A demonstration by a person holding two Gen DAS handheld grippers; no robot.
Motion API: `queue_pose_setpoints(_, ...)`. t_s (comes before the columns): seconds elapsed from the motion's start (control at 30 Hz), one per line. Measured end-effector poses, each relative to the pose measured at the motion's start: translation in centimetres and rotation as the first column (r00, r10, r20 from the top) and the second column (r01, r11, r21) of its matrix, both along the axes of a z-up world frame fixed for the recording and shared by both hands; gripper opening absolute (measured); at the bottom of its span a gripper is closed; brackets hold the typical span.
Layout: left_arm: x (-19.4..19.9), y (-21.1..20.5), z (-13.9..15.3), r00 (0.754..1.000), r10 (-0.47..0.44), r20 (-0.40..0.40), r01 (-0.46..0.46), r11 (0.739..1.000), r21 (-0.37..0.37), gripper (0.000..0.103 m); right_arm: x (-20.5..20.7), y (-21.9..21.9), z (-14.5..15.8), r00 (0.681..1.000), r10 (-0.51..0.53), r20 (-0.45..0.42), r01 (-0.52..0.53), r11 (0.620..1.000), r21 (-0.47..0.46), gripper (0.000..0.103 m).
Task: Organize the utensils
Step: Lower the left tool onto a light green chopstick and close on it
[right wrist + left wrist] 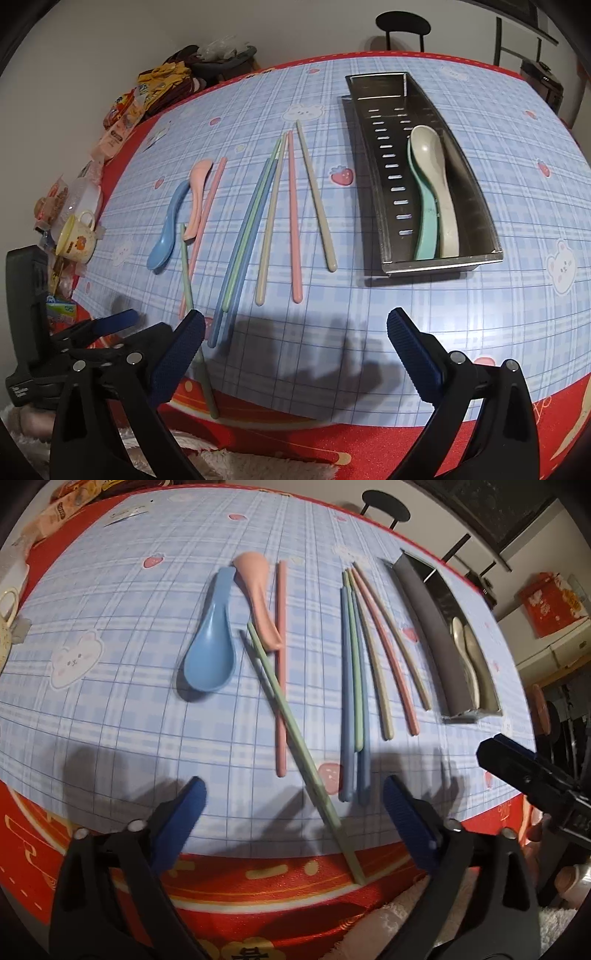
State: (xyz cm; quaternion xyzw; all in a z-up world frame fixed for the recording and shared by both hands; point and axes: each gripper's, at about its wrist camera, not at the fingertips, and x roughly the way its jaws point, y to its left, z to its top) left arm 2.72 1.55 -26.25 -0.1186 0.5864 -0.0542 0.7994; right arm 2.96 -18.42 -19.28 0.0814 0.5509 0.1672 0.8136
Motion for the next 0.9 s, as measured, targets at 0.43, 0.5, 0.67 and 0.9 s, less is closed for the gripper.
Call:
queue_pose_setpoints(0.43, 0.5, -1.9, -1.1, 0.998, -0.05, -0.038, 0.047, 0.997, -0.067, 0.031, 0.3, 0.4, -0.4, 0.997, 0.078, -0.01, -0.078, 0.997, 0.012, 0.049)
queue_pose_setpoints(0.5, 0.7, -2.1, -1.2, 0.998, -0.054, -0.038, 0.051, 0.996, -0.07, 0.027, 0.5, 0.6, -0.5, 0.996, 0.089, -0.007, -0.089, 0.996, 0.015, 0.04)
queue_pose_setpoints(0.67, 1.2, -1.8, -1.5, 0.998, -0.039, -0.048, 0.036, 0.996, -0.079, 0.023, 2.1, 1.2, -1.0, 0.994, 0.112, -0.022, -0.111, 0.994, 0.022, 0.02)
queue_pose_setpoints(0.9, 1.6, -1.3, -1.4, 0.999, -0.026, -0.04, 0.022, 0.996, -0.09, 0.023, 5.5, 3.6, -2.2, 0.99, 0.143, -0.012, -0.143, 0.987, -0.069, 0.015)
